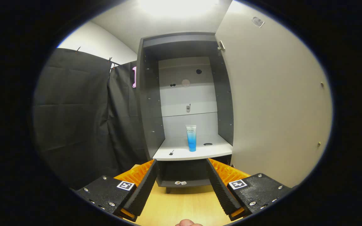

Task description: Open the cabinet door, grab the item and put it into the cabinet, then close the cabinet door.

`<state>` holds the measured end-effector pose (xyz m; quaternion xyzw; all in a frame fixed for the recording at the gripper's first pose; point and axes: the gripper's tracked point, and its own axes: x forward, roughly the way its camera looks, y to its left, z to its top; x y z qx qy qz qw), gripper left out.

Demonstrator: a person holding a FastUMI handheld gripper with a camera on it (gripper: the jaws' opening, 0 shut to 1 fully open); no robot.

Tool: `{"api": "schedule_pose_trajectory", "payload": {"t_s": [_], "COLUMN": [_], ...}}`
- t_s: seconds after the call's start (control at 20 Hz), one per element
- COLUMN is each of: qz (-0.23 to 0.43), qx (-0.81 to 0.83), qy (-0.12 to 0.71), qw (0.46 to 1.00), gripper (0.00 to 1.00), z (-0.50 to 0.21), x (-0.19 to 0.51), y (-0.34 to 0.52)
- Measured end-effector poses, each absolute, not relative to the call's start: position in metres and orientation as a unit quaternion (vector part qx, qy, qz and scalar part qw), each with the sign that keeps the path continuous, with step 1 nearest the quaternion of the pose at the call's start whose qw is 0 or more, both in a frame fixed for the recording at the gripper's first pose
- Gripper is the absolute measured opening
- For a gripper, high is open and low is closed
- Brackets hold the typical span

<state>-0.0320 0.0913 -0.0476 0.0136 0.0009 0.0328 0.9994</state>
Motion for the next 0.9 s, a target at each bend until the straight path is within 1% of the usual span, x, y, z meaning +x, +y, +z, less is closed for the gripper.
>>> {"api": "schedule_pose_trajectory", "payload": {"t_s": [0.2,0.45,0.7,0.9], "qz": [0.04,0.019,-0.011,-0.046], "qx": [0.001,-0.029,-0.02,-0.021], "qy": [0.027,0.036,0.055,0.053], "qw": [0.999,0.999,0.998,0.997], "gripper": [0.93,0.93,0.93,0.93], "z": [-0.052,-0.048,-0.051,-0.046], "x": [-0.086,-0.134,-0.168,-0.186], "y": [0.085,0.029,-0.061,-0.147]}}
